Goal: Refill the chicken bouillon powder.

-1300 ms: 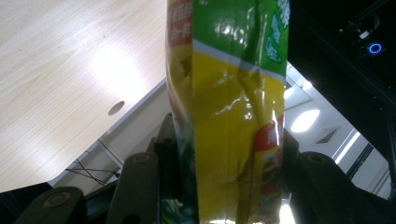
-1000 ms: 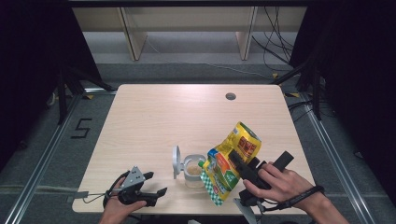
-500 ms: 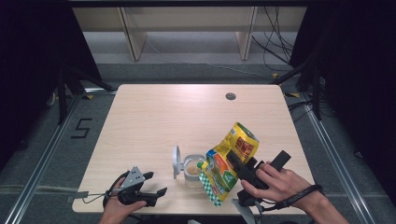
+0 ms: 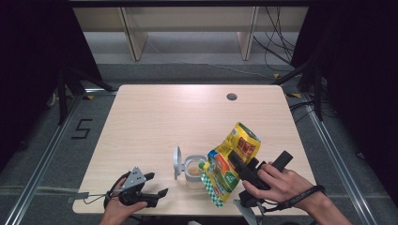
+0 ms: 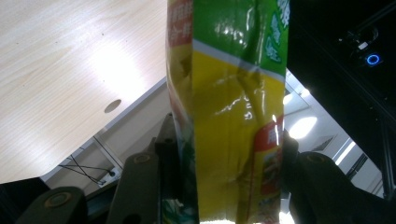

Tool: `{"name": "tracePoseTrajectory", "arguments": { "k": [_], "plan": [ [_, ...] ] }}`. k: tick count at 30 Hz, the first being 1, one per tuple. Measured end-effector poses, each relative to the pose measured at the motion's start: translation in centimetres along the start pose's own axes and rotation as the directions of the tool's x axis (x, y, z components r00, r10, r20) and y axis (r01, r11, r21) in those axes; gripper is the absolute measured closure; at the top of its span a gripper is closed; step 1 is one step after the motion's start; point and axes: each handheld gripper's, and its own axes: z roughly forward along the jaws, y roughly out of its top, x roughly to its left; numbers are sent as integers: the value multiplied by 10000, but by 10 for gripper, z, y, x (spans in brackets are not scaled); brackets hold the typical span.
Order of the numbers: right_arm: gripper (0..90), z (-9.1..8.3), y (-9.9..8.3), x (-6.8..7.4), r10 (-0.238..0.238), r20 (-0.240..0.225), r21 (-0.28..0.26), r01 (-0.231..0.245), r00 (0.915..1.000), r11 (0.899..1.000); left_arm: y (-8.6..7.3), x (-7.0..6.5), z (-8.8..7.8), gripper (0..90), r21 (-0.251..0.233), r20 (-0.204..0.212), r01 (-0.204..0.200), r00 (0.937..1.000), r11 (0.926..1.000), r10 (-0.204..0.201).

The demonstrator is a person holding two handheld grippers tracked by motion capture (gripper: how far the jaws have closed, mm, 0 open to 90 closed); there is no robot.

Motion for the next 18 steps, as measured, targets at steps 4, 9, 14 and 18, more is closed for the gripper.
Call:
{"name": "tracePoseTrajectory", "arguments": {
  "k": [4, 9, 14, 18],
  "plan": [
    [595, 0, 0, 1, 29, 2, 16, -29, 10000, 10000, 0, 0, 1, 202, -41, -14, 131, 9999, 9999, -131],
    [596, -1, 0, 0, 20, -33, 16, -20, 10000, 10000, 0, 0, 0, 202, -36, -20, 70, 10000, 10000, -70],
    [596, 0, 1, 1, 346, 10, 5, -346, 9994, 9994, 0, -1, 0, 202, -41, -9, 227, 9997, 9997, -227],
    [597, 0, 1, -2, -244, -62, -43, 244, 9997, 9997, 0, 0, 0, 201, 14, -15, -14, 10000, 10000, 14]
  ]
}}
